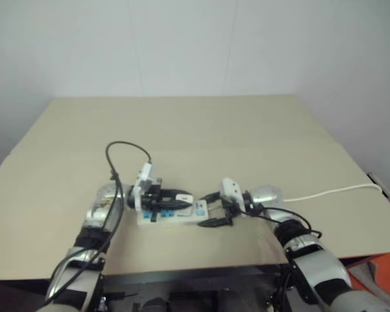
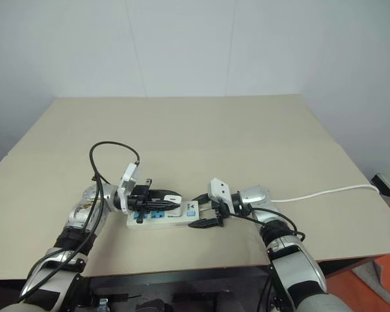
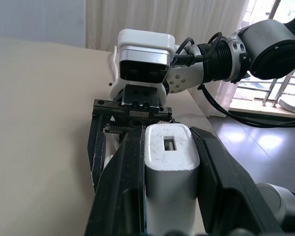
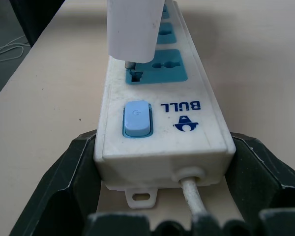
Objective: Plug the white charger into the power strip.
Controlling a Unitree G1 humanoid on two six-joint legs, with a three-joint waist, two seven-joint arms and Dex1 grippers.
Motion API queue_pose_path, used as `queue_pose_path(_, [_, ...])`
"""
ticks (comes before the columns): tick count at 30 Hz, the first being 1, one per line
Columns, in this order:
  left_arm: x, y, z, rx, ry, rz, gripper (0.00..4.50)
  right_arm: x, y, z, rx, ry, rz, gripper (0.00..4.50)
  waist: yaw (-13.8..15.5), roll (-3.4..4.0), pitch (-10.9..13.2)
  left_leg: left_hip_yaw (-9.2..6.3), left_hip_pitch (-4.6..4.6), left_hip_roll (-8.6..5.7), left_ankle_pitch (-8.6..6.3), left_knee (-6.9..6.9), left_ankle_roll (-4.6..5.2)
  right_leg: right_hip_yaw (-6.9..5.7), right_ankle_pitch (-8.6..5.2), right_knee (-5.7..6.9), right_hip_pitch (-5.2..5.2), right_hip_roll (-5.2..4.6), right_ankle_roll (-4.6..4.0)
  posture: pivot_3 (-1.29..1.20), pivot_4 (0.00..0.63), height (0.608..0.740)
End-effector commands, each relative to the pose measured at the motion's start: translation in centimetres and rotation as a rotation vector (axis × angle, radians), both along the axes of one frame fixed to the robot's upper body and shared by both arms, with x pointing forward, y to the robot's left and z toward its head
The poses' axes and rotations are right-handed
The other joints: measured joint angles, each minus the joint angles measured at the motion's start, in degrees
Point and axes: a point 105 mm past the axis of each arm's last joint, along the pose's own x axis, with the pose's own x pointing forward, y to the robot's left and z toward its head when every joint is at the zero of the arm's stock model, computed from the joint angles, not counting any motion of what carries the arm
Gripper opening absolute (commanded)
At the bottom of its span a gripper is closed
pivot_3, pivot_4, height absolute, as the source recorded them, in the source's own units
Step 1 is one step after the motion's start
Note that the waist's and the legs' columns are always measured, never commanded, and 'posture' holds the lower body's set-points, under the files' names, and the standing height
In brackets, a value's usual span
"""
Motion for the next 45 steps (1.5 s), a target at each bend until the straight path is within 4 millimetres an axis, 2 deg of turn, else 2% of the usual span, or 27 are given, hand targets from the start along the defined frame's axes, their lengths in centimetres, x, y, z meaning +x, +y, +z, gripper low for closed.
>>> queue_pose_path(1, [0.1,0.1,-1.8,0.069,0.044,0.017,1.02,0.2,-0.2,-0.9,-0.022,0.015,-0.041,3.43,-0.09,0.0,-0.02,0.0,0.0,0.0,0.0,0.0,0.0,0.01,0.0,0.0,0.0,0.01,0.0,0.0,0.15,0.74])
queue_pose_path(13, [0.1,0.6,-2.1,0.08,0.04,0.015,1.02,0.1,-0.2,-1.0,-0.024,0.015,-0.04,3.43,-0.15,-0.01,-0.05,0.05,0.0,0.03,0.0,-0.03,0.0,0.11,0.0,-0.02,-0.03,0.06,0.0,0.0,0.15,0.74])
queue_pose_path(25, [-1.4,1.6,-4.6,0.13,0.018,0.056,1.02,-0.1,-0.3,-1.1,-0.022,0.011,-0.037,3.43,-0.44,-0.01,-0.17,0.04,0.02,0.1,-0.01,-0.11,0.01,0.15,-0.01,-0.04,-0.05,0.05,-0.01,0.0,0.15,0.74])
queue_pose_path(36, [-2.3,2.5,-7.1,0.252,-0.008,0.027,1.02,-0.2,-0.4,-1.2,-0.025,0.014,-0.034,3.43,-0.41,-0.03,-0.54,0.05,0.04,0.11,-0.01,-0.17,0.01,0.15,-0.03,-0.09,-0.04,0.04,-0.03,0.0,0.15,0.74])
queue_pose_path(45, [-0.9,2.7,-7.2,0.264,0.049,0.089,1.02,-0.2,-0.3,-1.4,-0.028,0.009,-0.041,3.43,-0.26,0.01,-1.27,0.06,0.11,0.08,-0.01,-0.19,0.01,0.15,-0.07,-0.1,0.03,0.05,-0.02,0.0,0.15,0.74])
